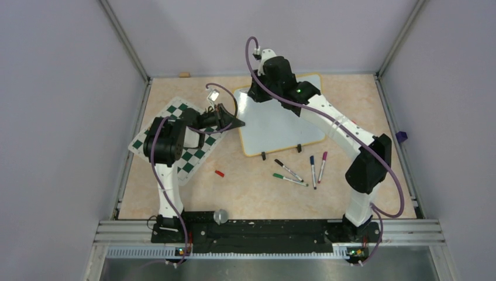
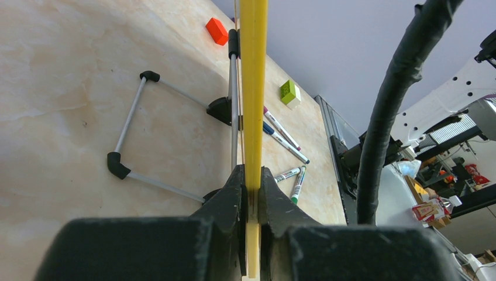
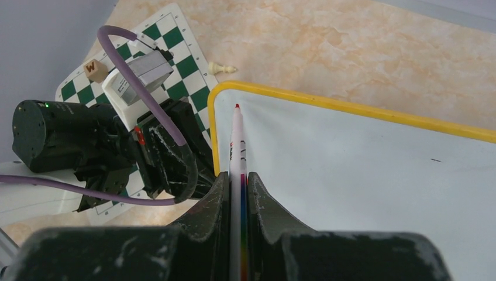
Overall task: Write a sentence on the whiteboard
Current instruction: Hold the whiteboard on the whiteboard stand.
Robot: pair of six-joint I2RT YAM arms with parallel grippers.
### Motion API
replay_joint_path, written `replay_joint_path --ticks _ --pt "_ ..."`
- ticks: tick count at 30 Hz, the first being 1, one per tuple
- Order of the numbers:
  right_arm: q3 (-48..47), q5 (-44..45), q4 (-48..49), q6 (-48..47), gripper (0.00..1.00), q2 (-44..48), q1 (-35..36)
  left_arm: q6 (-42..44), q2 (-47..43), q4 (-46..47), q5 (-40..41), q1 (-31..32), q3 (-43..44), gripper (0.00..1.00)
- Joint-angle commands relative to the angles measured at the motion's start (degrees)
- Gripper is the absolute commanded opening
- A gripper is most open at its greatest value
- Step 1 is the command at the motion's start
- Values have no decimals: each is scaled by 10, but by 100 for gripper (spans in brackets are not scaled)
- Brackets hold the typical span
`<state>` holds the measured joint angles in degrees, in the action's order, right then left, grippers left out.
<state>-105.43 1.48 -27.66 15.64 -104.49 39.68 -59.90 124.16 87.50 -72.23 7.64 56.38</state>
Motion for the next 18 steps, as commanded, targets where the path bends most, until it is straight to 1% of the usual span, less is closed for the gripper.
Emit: replay_joint_path --ticks 1,18 --pt "-37 13 9 -3 0 -4 6 1 -21 53 -58 13 -5 0" --pt "-30 16 3 0 0 -7 6 2 -22 53 -61 15 -5 0"
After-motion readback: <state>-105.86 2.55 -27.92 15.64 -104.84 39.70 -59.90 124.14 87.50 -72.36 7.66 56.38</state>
